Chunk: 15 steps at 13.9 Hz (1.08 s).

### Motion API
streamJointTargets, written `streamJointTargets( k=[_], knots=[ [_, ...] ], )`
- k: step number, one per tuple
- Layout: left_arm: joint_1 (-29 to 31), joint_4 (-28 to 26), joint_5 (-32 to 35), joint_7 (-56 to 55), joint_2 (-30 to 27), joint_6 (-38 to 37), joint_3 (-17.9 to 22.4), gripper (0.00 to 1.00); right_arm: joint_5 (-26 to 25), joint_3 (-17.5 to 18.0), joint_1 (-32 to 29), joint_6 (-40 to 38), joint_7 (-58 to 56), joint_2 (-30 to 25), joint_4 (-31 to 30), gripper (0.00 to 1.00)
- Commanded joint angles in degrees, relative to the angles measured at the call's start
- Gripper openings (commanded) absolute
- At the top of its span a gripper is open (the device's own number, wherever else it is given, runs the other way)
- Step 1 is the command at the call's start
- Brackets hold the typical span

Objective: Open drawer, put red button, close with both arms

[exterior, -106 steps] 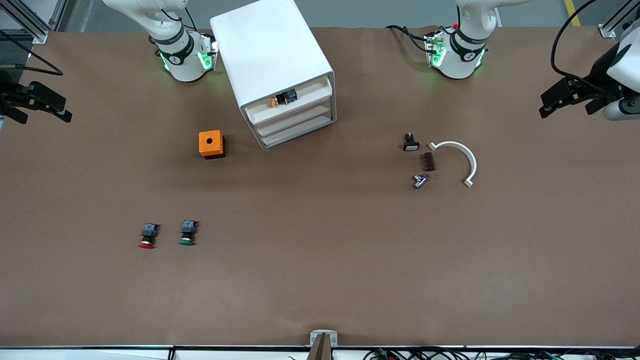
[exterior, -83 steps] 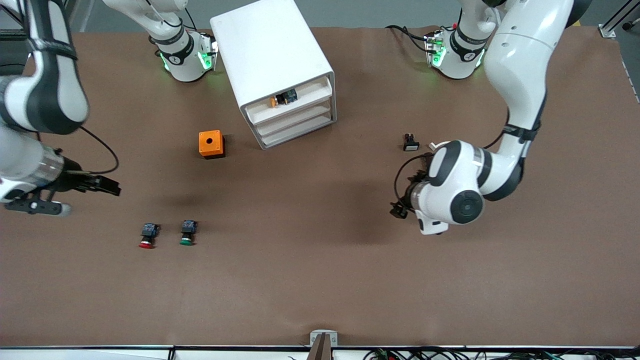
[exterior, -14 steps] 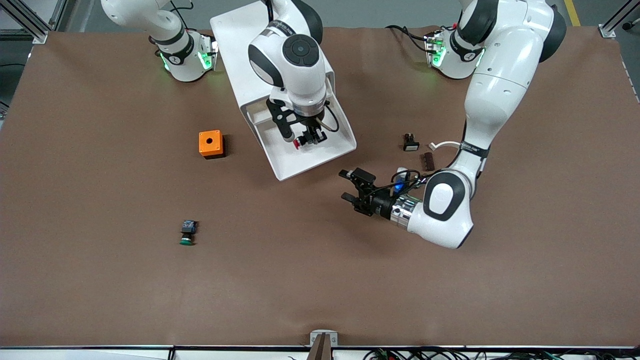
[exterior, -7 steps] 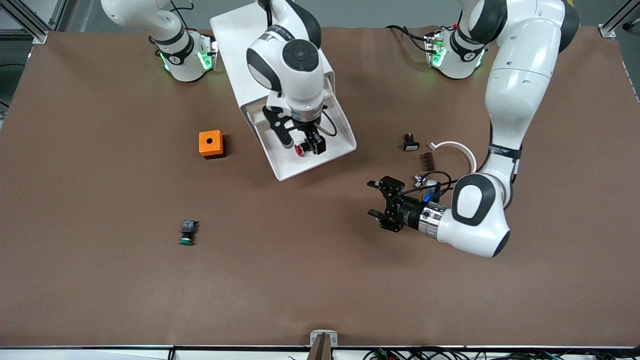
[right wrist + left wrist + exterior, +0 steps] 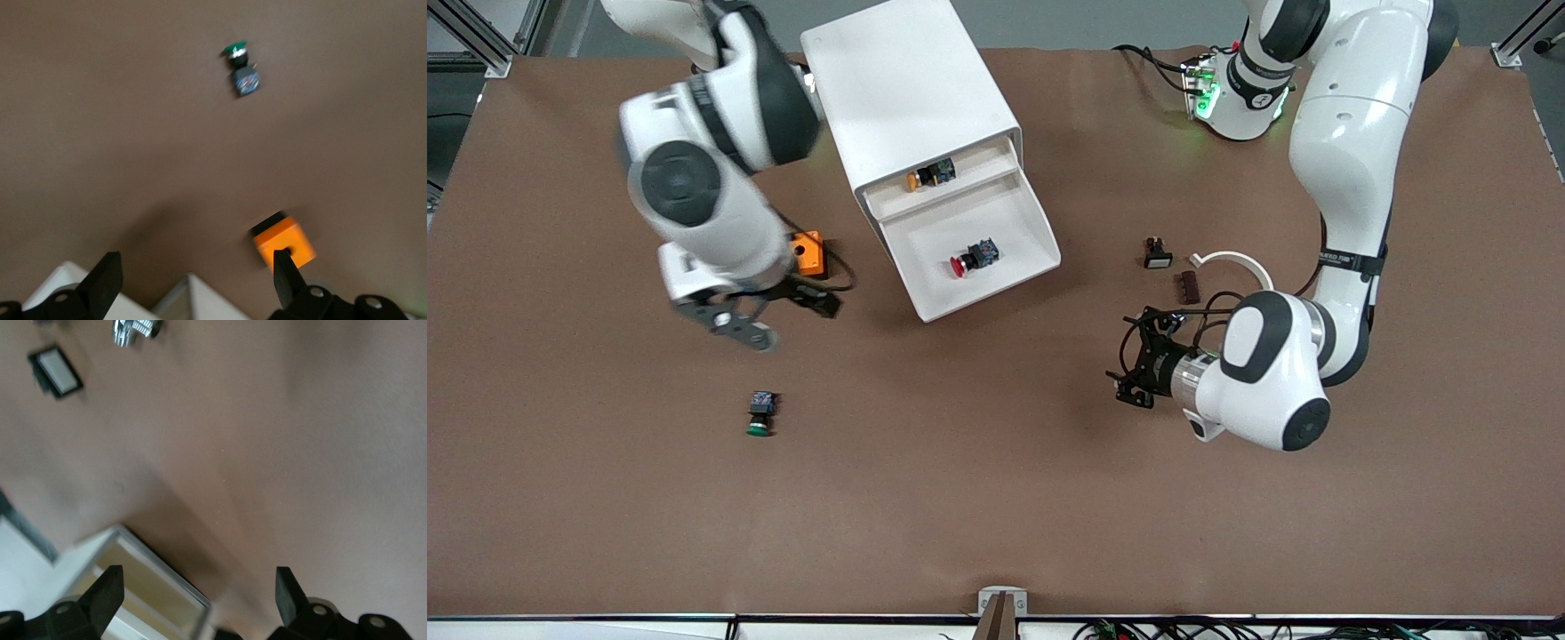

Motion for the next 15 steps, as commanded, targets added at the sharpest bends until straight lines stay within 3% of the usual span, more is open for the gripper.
streamJointTargets(
  k=[1, 5, 10, 15],
  knots=[
    [-2.93, -0.59, 2.87, 4.31, -2.04, 2.09, 0.41, 1.0, -0.57, 1.35, -7.85, -3.53, -16.74, -3.21, -0.46, 1.0],
    [-6.53, -0.76, 8.93, 23.0, -2.13, 6.76, 0.32, 1.0, -0.49, 1.35, -18.49, -8.54, -38.82, -7.08, -0.46, 1.0],
    [-15.13, -1.46, 18.14, 29.19, -2.04, 13.6, 0.24, 1.0, -0.49, 1.35, -22.91, -11.27, -43.61, -8.93, -0.46, 1.0],
    [-20.86, -2.69, 19.39, 28.23, -2.57, 16.69, -1.26, 1.0, -0.49, 1.35, -23.62, -11.89, -43.61, -8.58, -0.38, 1.0]
  ],
)
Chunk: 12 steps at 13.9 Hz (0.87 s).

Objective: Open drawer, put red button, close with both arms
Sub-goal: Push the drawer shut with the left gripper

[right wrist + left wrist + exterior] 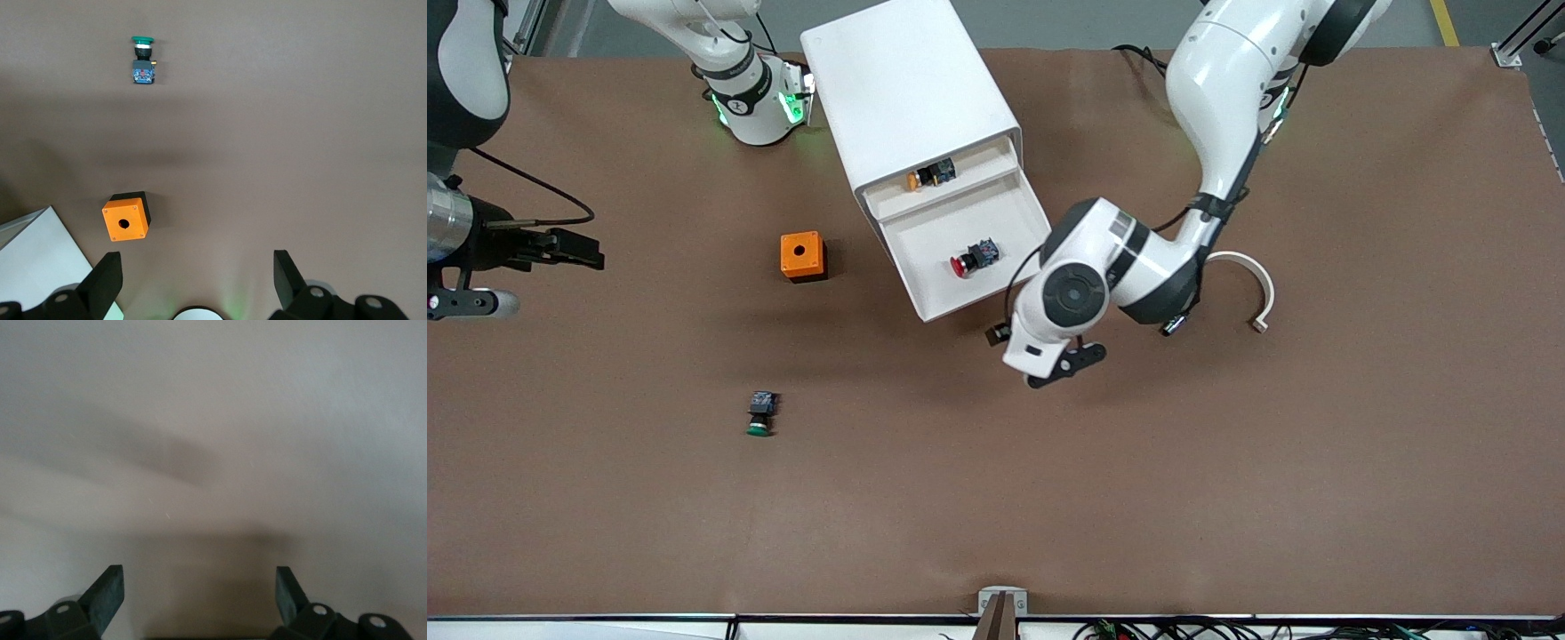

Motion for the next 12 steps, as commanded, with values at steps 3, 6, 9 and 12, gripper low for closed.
streamJointTargets(
  k=[3, 6, 9, 12],
  knots=[
    [-3.59, -3.84, 2.25, -1.64, -1.94, 0.85, -0.07, 1.0, -0.46, 1.3, -1.76, -0.1, -0.64, -0.41, 0.15, 1.0],
    [-5.96, -4.98, 2.25, -5.59, -3.43, 0.85, -0.16, 1.0, -0.01, 1.3, -1.93, -0.27, -0.12, -0.32, 0.68, 1.0],
    [-8.5, -9.28, 2.25, -7.89, -7.82, 0.85, -0.16, 1.0, -0.8, 1.3, -2.2, -2.46, 0.06, 0.47, 4.37, 1.0],
    [-11.31, -13.07, 2.25, -10.08, -9.85, 3.12, -0.25, 1.0, -0.81, 1.3, -2.11, -2.3, 0.15, 0.82, 4.46, 1.0]
  ],
)
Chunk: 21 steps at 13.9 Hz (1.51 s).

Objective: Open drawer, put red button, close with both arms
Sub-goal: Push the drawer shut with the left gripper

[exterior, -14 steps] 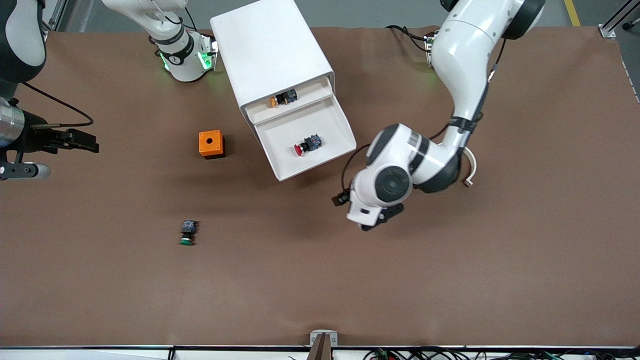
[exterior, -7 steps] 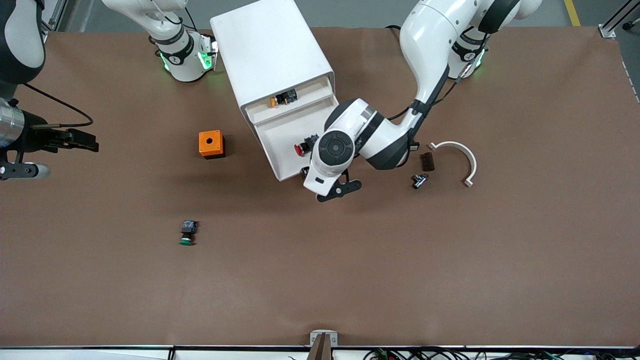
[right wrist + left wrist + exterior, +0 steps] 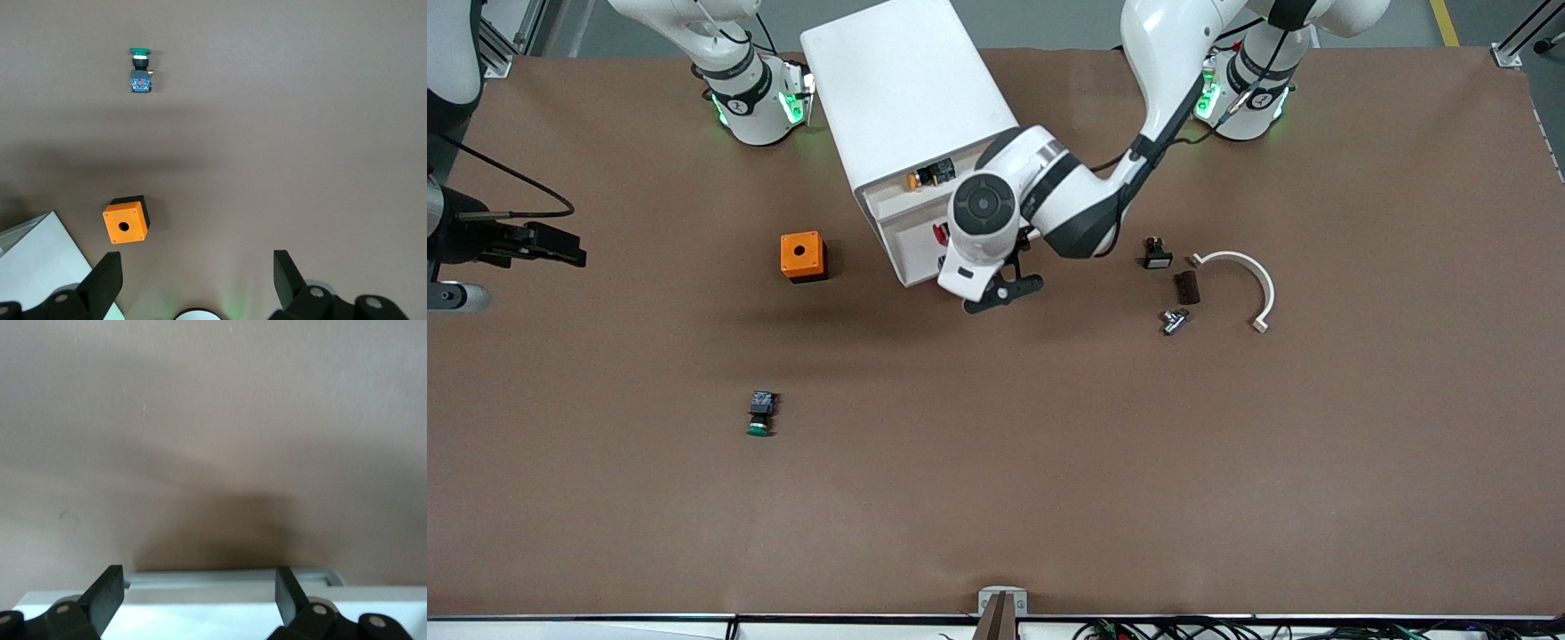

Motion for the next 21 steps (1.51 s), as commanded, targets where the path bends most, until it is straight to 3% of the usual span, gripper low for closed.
streamJointTargets(
  k=[1, 4, 8, 13, 21],
  knots=[
    [-3.16, -6.35, 1.17, -3.26, -3.49, 3.65, 0.1, 1.0, -0.85, 1.37, -0.96, -0.57, 0.22, 0.82, 1.38, 1.0],
    [-4.14, -7.06, 1.17, -3.54, -3.05, 4.19, 0.1, 1.0, 0.64, 1.37, -2.52, 1.35, 0.22, -0.41, -1.5, 1.0],
    [-3.97, -6.98, 1.17, -3.54, -3.49, 4.19, 0.19, 1.0, 2.22, 1.37, -3.42, 7.95, 0.04, -10.68, -14.07, 1.0],
    [-3.44, -6.8, 1.26, -3.36, -5.51, 4.19, 1.32, 1.0, 2.22, 1.72, -2.98, 6.91, -0.57, -16.93, -14.44, 1.0],
    [-1.68, -6.71, 5.3, -2.48, -3.31, 10.69, 2.3, 1.0, 2.22, 1.72, -2.71, 6.64, -0.57, -16.94, -14.18, 1.0]
  ],
)
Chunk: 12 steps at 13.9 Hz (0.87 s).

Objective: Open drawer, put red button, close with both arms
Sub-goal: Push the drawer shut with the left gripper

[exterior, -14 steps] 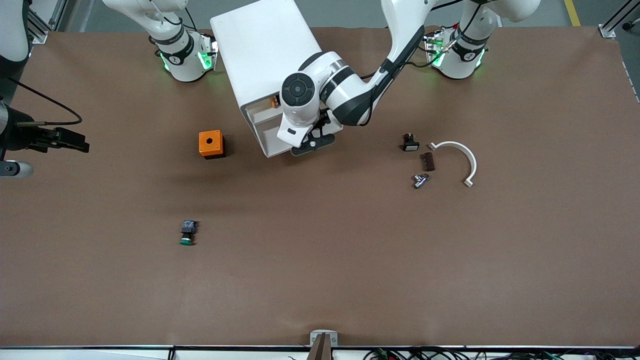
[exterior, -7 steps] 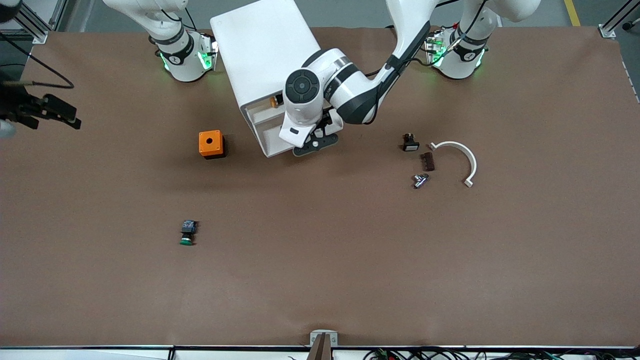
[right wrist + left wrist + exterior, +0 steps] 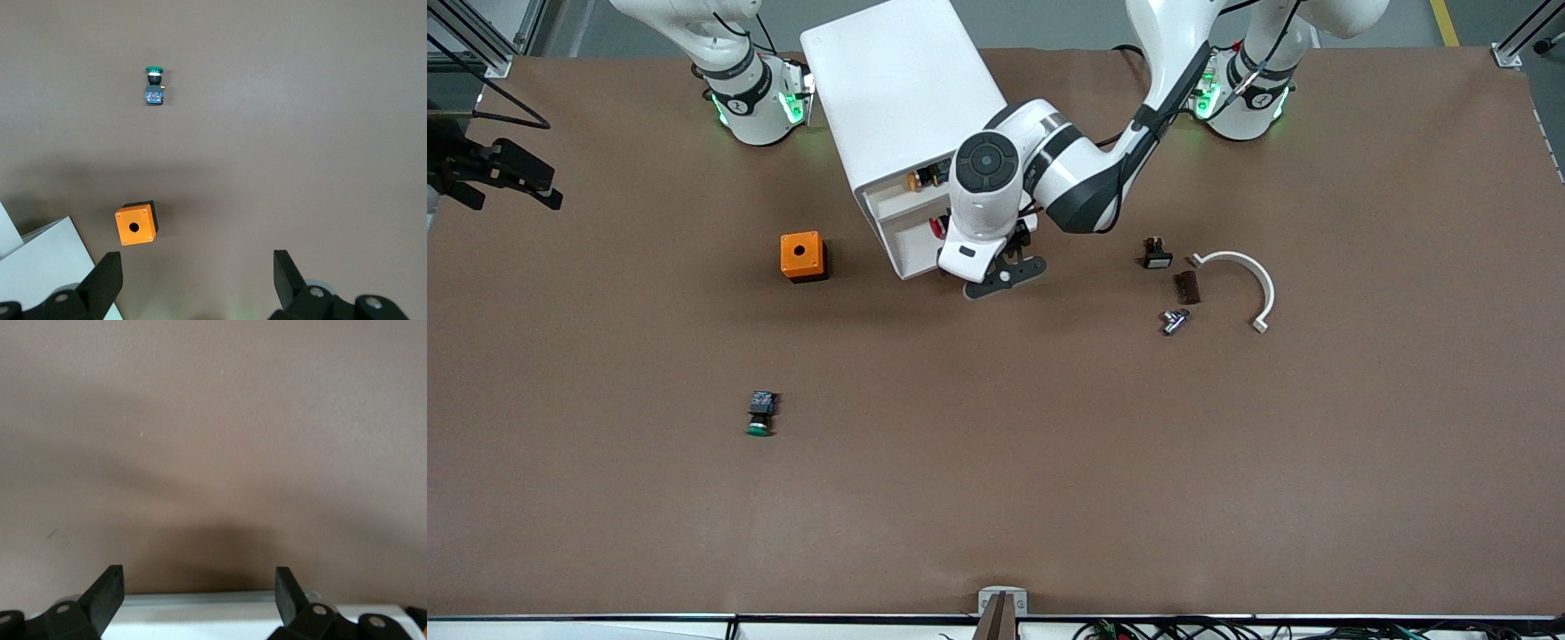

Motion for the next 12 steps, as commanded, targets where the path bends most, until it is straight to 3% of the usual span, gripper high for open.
streamJointTargets(
  k=[1, 4, 12],
  knots=[
    [-0.3, -0.86, 2.07, -0.1, 0.91, 1.82, -0.06, 1.0, 0.94, 0.23, -0.47, 0.34, -0.7, -0.64, -0.68, 1.0],
    [-0.82, -1.12, 1.72, -1.24, 0.74, 1.65, -0.76, 1.0, 0.94, 0.23, -0.47, -0.01, -0.7, -0.73, -0.76, 1.0],
    [-1.0, -3.24, 1.72, -7.91, -0.32, 0.68, -7.79, 1.0, 0.94, 0.32, 1.82, -0.01, 0.09, -0.64, -0.59, 1.0]
  ],
)
